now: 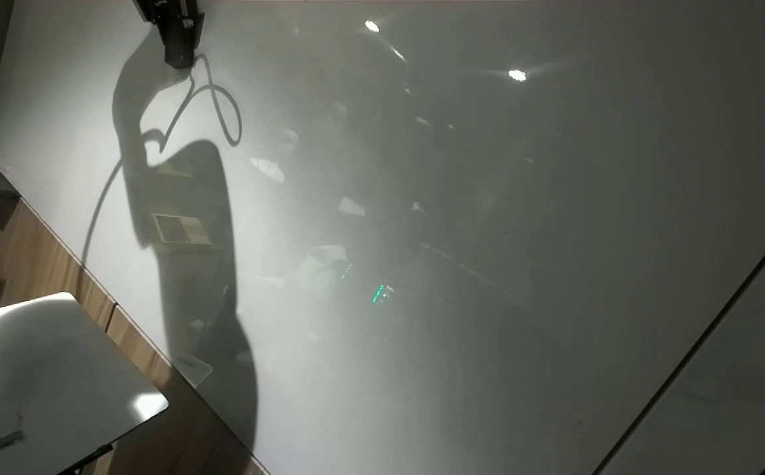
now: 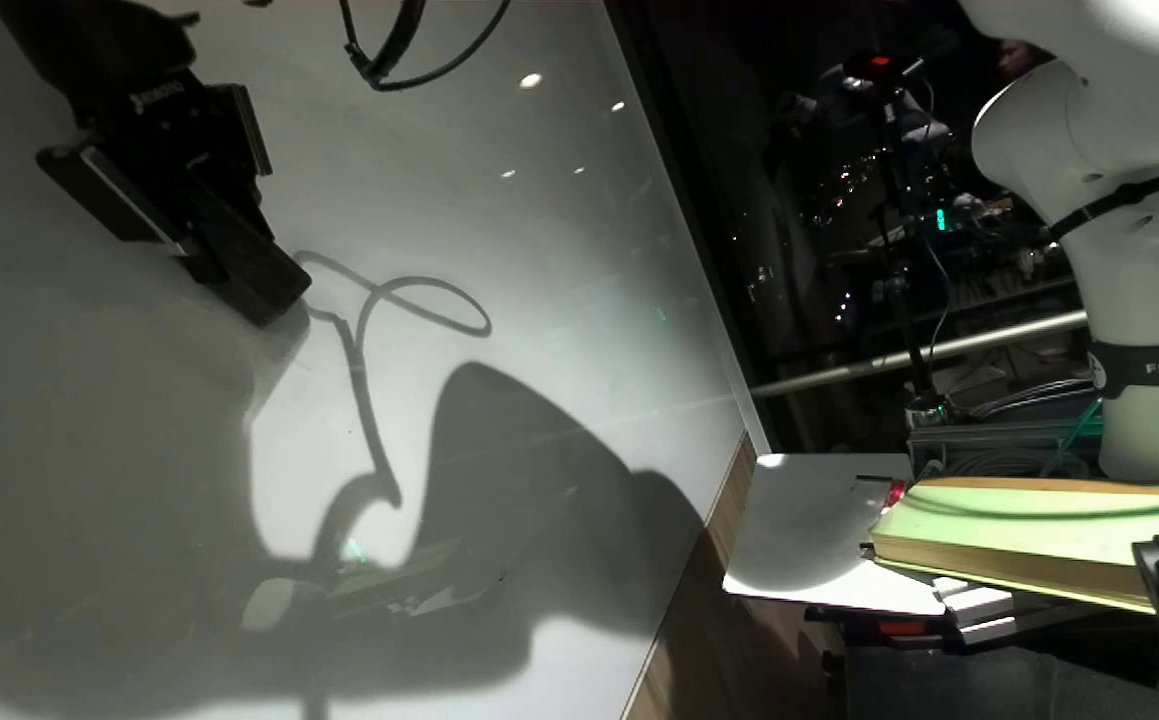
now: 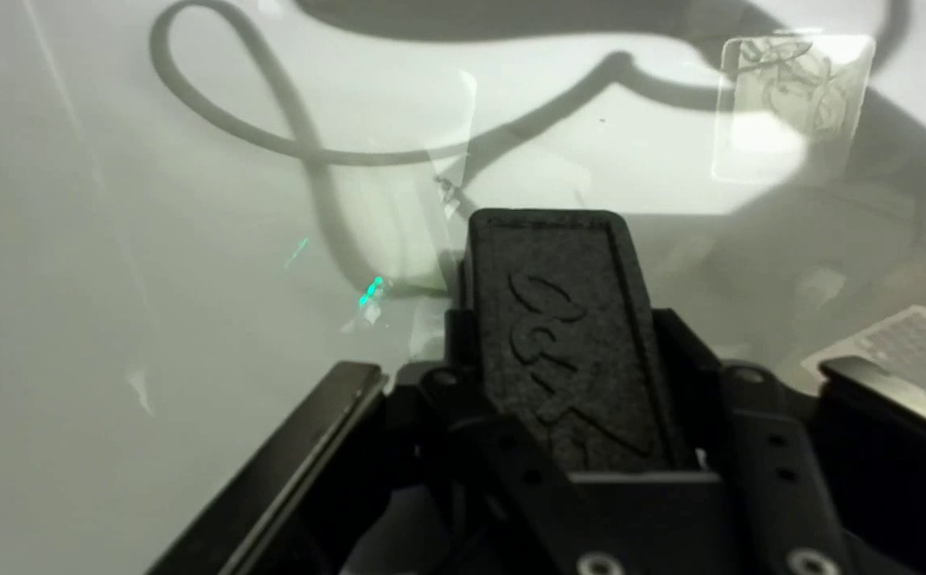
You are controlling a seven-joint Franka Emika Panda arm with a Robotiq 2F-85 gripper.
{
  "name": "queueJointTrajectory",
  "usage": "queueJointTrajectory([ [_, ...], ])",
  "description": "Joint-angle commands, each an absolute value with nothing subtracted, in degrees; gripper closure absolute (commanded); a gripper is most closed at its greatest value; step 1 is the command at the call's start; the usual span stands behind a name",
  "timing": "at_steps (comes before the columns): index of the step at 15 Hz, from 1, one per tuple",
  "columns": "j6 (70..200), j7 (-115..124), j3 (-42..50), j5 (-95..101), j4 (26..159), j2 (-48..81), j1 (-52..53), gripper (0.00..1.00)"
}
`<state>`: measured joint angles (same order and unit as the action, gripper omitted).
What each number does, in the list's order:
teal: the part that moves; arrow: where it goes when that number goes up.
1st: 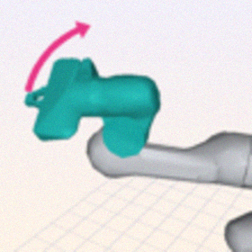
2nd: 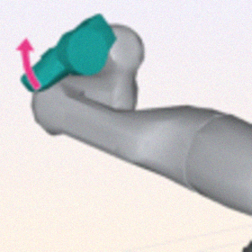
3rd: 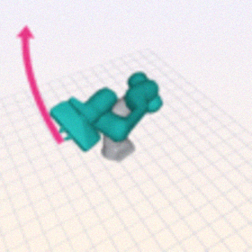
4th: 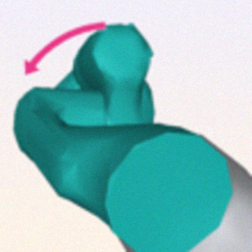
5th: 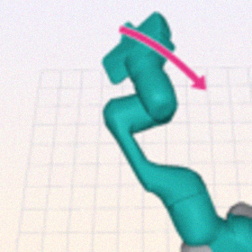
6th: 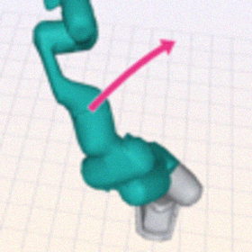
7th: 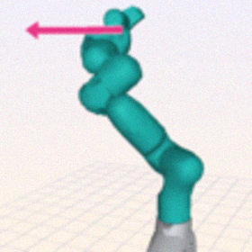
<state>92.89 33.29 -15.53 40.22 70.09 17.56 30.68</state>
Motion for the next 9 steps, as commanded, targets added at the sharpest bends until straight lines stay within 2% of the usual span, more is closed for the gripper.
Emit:
queueJointTrajectory([
  [1,93.22,30.1,-14.06,42.18,59.39,20.85,31.2,0.7],
  [9,90.81,28.2,-13.88,40.66,52.49,21.59,29.77,0.7],
])
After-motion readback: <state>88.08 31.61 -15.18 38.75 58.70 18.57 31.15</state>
